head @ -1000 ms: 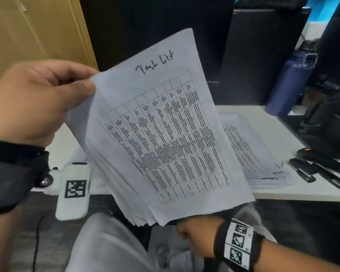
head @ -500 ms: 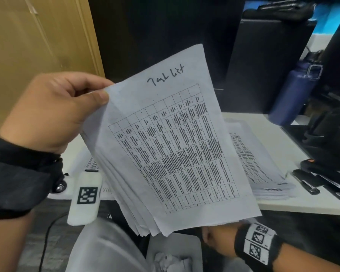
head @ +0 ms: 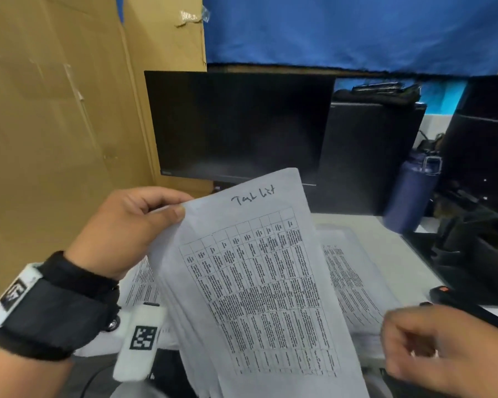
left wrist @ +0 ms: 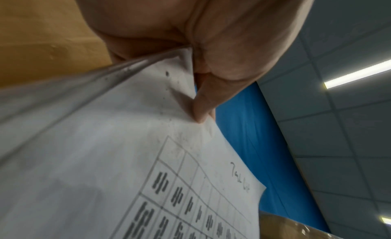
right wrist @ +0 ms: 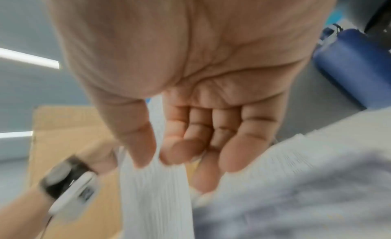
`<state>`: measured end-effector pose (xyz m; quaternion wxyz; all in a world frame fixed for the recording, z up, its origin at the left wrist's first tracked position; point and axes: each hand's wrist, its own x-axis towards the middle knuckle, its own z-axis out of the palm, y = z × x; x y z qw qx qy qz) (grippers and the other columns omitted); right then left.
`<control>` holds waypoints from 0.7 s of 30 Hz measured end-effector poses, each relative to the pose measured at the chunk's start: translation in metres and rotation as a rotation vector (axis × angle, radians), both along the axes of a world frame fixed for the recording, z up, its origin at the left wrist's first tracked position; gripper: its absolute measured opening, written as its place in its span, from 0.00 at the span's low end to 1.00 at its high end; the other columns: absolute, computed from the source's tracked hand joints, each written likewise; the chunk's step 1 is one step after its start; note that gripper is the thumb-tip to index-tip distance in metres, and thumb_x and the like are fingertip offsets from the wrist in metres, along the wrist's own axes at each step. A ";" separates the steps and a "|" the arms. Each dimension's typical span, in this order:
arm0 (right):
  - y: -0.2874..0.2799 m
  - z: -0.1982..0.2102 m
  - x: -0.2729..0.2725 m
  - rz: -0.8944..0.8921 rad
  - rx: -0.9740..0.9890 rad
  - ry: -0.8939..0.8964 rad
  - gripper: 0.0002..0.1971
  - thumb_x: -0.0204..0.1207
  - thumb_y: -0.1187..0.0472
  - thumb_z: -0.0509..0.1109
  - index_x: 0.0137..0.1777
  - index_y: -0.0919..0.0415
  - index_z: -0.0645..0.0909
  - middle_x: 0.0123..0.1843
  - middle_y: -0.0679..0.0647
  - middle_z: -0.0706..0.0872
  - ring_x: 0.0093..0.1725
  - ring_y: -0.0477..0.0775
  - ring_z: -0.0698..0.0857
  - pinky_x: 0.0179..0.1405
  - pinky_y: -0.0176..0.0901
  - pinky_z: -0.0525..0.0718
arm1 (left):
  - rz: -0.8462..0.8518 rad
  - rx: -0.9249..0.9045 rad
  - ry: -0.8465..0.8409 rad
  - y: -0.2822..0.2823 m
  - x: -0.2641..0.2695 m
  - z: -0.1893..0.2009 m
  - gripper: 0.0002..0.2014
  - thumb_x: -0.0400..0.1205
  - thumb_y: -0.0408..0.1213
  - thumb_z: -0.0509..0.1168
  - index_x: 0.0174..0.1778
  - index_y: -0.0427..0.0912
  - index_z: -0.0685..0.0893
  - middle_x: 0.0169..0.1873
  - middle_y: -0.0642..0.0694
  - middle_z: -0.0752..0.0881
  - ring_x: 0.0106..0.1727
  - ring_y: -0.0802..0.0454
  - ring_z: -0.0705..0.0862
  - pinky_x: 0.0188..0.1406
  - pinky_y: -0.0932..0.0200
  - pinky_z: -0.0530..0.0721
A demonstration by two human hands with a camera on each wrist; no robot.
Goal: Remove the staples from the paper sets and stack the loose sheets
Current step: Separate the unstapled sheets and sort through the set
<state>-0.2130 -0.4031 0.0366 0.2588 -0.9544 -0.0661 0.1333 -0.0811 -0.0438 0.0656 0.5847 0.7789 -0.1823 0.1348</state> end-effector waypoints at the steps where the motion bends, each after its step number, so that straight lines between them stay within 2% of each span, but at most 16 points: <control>1: 0.000 0.003 0.003 -0.071 0.163 -0.048 0.23 0.59 0.27 0.76 0.50 0.35 0.84 0.47 0.43 0.90 0.39 0.38 0.86 0.52 0.41 0.84 | -0.045 0.032 0.003 -0.007 -0.003 0.005 0.18 0.83 0.24 0.70 0.42 0.53 0.97 0.44 0.47 0.96 0.46 0.53 0.93 0.51 0.54 0.87; 2: -0.004 -0.004 0.012 -0.111 0.328 -0.134 0.25 0.58 0.37 0.83 0.55 0.34 0.83 0.50 0.40 0.90 0.44 0.37 0.88 0.52 0.43 0.86 | -0.096 0.062 0.009 -0.013 -0.005 0.011 0.17 0.82 0.24 0.70 0.43 0.51 0.97 0.45 0.46 0.96 0.47 0.50 0.94 0.52 0.52 0.87; 3: -0.004 -0.003 0.017 -0.123 0.381 -0.210 0.31 0.56 0.42 0.86 0.60 0.33 0.81 0.55 0.37 0.90 0.52 0.35 0.88 0.54 0.41 0.85 | -0.145 0.092 0.016 -0.020 -0.007 0.017 0.15 0.82 0.25 0.70 0.44 0.50 0.97 0.46 0.45 0.96 0.49 0.48 0.94 0.53 0.51 0.88; 4: 0.000 -0.004 0.027 -0.112 0.449 -0.252 0.35 0.56 0.46 0.88 0.64 0.34 0.79 0.58 0.35 0.90 0.57 0.35 0.88 0.56 0.39 0.84 | -0.188 0.116 0.017 -0.027 -0.008 0.022 0.14 0.82 0.26 0.70 0.45 0.49 0.97 0.46 0.45 0.96 0.49 0.47 0.94 0.53 0.51 0.88; 5: 0.008 -0.003 0.034 -0.138 0.496 -0.252 0.33 0.59 0.49 0.88 0.65 0.38 0.80 0.59 0.36 0.91 0.58 0.37 0.89 0.57 0.40 0.85 | -0.213 0.129 0.008 -0.033 -0.009 0.028 0.14 0.82 0.26 0.70 0.45 0.49 0.97 0.47 0.45 0.96 0.49 0.47 0.94 0.52 0.52 0.89; 6: 0.014 -0.004 0.039 -0.157 0.583 -0.250 0.27 0.64 0.54 0.86 0.63 0.43 0.83 0.56 0.37 0.92 0.55 0.38 0.90 0.55 0.40 0.86 | -0.231 0.128 0.000 -0.039 -0.009 0.033 0.13 0.82 0.26 0.71 0.45 0.49 0.97 0.46 0.44 0.96 0.49 0.48 0.94 0.50 0.54 0.89; 8: 0.024 -0.010 0.042 -0.277 0.668 -0.360 0.10 0.72 0.59 0.81 0.52 0.47 0.89 0.47 0.35 0.94 0.47 0.35 0.91 0.50 0.38 0.87 | -0.250 0.094 0.011 -0.049 -0.007 0.042 0.13 0.80 0.25 0.72 0.44 0.48 0.97 0.45 0.43 0.96 0.46 0.49 0.94 0.47 0.56 0.89; 10: 0.021 -0.020 0.045 -0.392 0.728 -0.464 0.04 0.75 0.60 0.79 0.44 0.48 0.91 0.43 0.35 0.94 0.43 0.34 0.91 0.46 0.39 0.85 | -0.249 0.013 0.045 -0.056 -0.003 0.048 0.10 0.77 0.27 0.77 0.46 0.48 0.96 0.43 0.44 0.96 0.44 0.50 0.93 0.44 0.58 0.90; 11: 0.021 -0.022 0.046 -0.433 0.737 -0.480 0.03 0.75 0.59 0.79 0.44 0.49 0.91 0.42 0.36 0.94 0.43 0.35 0.91 0.46 0.40 0.85 | -0.247 -0.050 0.071 -0.058 -0.001 0.048 0.13 0.73 0.29 0.80 0.49 0.49 0.95 0.44 0.45 0.96 0.44 0.51 0.93 0.43 0.59 0.90; 12: 0.019 -0.022 0.046 -0.464 0.766 -0.489 0.02 0.75 0.59 0.79 0.44 0.51 0.92 0.43 0.37 0.94 0.44 0.37 0.92 0.48 0.43 0.85 | -0.248 -0.107 0.098 -0.060 0.001 0.046 0.19 0.70 0.33 0.83 0.56 0.51 0.93 0.47 0.47 0.95 0.47 0.52 0.93 0.44 0.59 0.90; 14: 0.009 -0.024 0.049 -0.522 0.813 -0.481 0.03 0.74 0.57 0.80 0.46 0.54 0.92 0.45 0.41 0.95 0.48 0.44 0.93 0.54 0.49 0.87 | -0.246 -0.180 0.172 -0.062 0.004 0.033 0.36 0.66 0.39 0.82 0.72 0.55 0.82 0.58 0.51 0.93 0.58 0.52 0.92 0.53 0.51 0.89; 16: 0.000 -0.022 0.053 -0.580 0.854 -0.502 0.05 0.73 0.56 0.80 0.45 0.57 0.92 0.45 0.44 0.95 0.51 0.52 0.93 0.58 0.55 0.87 | -0.274 -0.155 0.311 -0.067 0.000 0.010 0.43 0.64 0.41 0.82 0.77 0.57 0.75 0.64 0.50 0.91 0.64 0.48 0.91 0.63 0.42 0.86; 17: -0.004 -0.019 0.054 -0.599 0.891 -0.499 0.06 0.74 0.57 0.80 0.46 0.59 0.92 0.45 0.46 0.95 0.52 0.53 0.93 0.59 0.57 0.87 | -0.301 -0.155 0.391 -0.072 -0.003 -0.003 0.40 0.67 0.41 0.82 0.77 0.54 0.76 0.65 0.47 0.91 0.65 0.45 0.90 0.66 0.39 0.85; 18: -0.006 -0.017 0.056 -0.600 0.942 -0.500 0.05 0.74 0.59 0.79 0.47 0.59 0.92 0.47 0.46 0.95 0.52 0.53 0.93 0.61 0.58 0.86 | -0.314 -0.162 0.451 -0.078 -0.006 -0.015 0.32 0.74 0.38 0.80 0.75 0.48 0.80 0.65 0.43 0.92 0.65 0.42 0.91 0.68 0.37 0.85; 20: -0.004 -0.007 0.058 -0.588 1.017 -0.507 0.06 0.75 0.61 0.78 0.52 0.56 0.91 0.50 0.46 0.95 0.52 0.51 0.94 0.63 0.60 0.86 | -0.239 -0.163 0.463 -0.092 -0.012 -0.032 0.12 0.87 0.30 0.67 0.65 0.40 0.88 0.61 0.38 0.93 0.60 0.41 0.93 0.68 0.39 0.85; 21: -0.001 -0.001 0.059 -0.579 1.041 -0.525 0.07 0.76 0.63 0.77 0.53 0.54 0.91 0.51 0.46 0.95 0.52 0.50 0.94 0.63 0.60 0.86 | -0.179 -0.167 0.429 -0.098 -0.015 -0.034 0.12 0.89 0.30 0.63 0.62 0.41 0.90 0.58 0.40 0.94 0.58 0.43 0.94 0.65 0.41 0.87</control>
